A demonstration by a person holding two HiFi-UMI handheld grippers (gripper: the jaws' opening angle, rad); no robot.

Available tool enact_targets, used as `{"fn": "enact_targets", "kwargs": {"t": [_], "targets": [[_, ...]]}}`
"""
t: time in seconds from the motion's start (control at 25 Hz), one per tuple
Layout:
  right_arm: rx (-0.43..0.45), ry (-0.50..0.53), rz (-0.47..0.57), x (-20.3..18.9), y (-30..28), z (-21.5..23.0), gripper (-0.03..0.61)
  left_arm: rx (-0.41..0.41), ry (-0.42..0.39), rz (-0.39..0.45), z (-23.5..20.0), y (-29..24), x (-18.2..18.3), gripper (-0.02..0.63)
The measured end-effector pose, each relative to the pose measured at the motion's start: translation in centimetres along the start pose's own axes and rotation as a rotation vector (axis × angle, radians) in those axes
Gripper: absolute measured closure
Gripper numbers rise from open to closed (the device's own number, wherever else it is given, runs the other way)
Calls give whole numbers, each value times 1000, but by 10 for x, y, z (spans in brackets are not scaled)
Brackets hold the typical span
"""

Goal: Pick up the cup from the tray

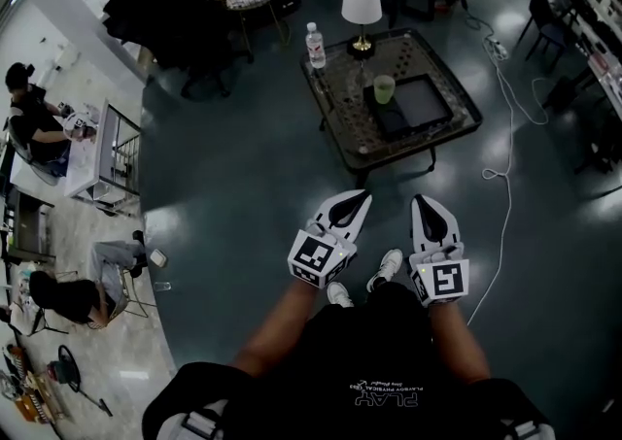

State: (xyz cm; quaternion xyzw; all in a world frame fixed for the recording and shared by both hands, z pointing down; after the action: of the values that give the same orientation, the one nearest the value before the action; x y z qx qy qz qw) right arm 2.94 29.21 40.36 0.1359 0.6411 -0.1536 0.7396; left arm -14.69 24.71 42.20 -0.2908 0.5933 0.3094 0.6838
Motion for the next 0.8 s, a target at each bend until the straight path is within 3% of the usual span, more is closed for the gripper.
{"fn": "enact_targets", "kwargs": {"t": [0.8], "targets": [[117,-57,-33,1,-100,117,571,98,-37,-110,-41,-126,-5,604]]}}
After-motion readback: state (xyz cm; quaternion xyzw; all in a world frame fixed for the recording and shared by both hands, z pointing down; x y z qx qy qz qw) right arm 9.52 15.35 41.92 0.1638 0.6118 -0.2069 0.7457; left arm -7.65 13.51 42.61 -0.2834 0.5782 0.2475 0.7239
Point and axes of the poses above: the fingertips, and each gripper's own axes: y backward along the fingers, z to its right, x out of its top, the point moved 8 cm from there along y, backward along the fingers, and after that the axes turned 12 degrees about -y, right-handed, at the moved point
